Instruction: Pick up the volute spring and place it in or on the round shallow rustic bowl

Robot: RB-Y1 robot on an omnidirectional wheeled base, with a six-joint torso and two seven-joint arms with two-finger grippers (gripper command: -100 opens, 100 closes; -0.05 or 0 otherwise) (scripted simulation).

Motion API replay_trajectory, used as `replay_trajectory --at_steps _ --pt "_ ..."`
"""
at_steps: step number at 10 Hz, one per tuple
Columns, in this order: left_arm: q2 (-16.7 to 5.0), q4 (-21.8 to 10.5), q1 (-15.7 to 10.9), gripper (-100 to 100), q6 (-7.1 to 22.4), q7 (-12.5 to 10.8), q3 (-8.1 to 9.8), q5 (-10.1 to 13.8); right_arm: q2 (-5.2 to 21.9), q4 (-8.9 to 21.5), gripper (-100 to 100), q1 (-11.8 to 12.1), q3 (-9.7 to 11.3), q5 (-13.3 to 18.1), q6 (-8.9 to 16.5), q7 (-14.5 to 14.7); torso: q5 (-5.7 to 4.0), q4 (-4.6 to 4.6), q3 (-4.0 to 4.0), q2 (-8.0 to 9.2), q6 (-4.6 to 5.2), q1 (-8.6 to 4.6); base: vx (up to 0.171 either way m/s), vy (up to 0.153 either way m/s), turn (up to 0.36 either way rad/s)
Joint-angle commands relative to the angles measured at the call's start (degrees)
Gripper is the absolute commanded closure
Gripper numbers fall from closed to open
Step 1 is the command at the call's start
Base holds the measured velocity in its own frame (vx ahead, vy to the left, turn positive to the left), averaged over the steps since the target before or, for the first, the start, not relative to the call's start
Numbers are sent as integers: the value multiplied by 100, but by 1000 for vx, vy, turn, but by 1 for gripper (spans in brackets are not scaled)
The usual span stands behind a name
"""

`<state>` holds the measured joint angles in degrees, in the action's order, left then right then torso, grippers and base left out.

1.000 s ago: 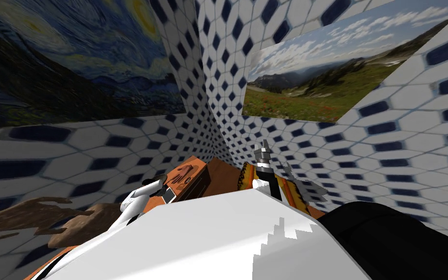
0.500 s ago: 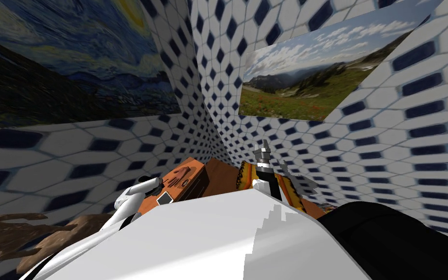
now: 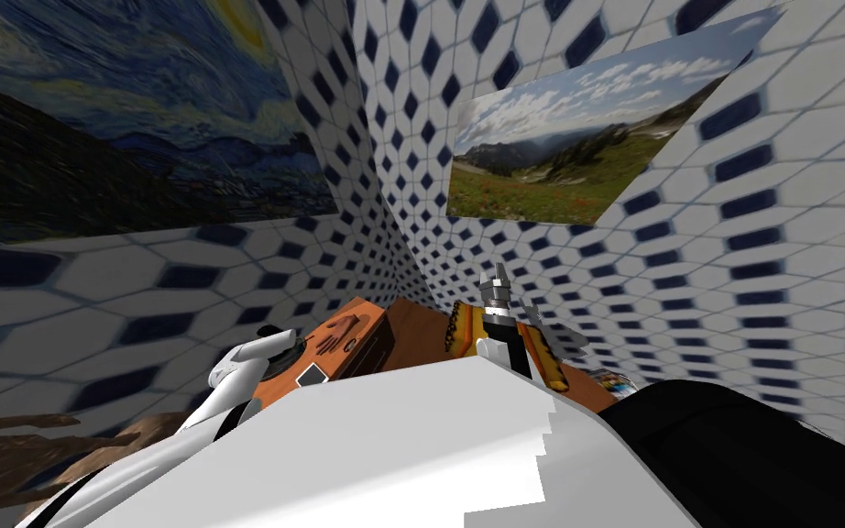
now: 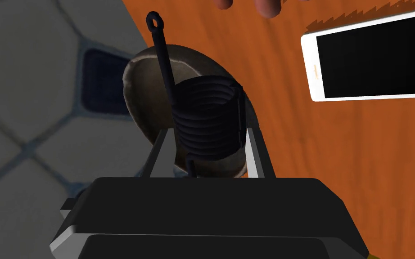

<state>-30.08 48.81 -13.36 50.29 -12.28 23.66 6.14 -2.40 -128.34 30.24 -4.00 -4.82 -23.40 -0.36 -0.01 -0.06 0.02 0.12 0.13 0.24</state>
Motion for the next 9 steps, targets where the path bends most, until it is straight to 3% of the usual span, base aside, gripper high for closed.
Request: replay_trajectory --at_steps 1,3,5,8,9 --pt "-59 123 -14 100 176 112 -36 -32 0 0 0 0 0 0 0 0 0 0 0 0 0 0 -48 74 -61" --pt "-176 265 -94 100 405 306 -99 -99 1 0 0 0 0 0 0 0 0 2 4 7 -2 21 -68 139 -90" --pt "-215 338 -136 100 497 355 -110 -125 1 0 0 0 -1 0 0 0 6 2 6 9 -5 42 -52 145 -33" --pt "-240 514 -132 100 617 372 -93 -135 0 0 0 0 0 0 0 0 2 1 5 9 -5 12 -45 71 -20" --pt "-245 547 -130 -100 650 374 -90 -137 0 0 0 1 0 0 0 0 5 -1 1 1 -6 -2 -5 9 1"
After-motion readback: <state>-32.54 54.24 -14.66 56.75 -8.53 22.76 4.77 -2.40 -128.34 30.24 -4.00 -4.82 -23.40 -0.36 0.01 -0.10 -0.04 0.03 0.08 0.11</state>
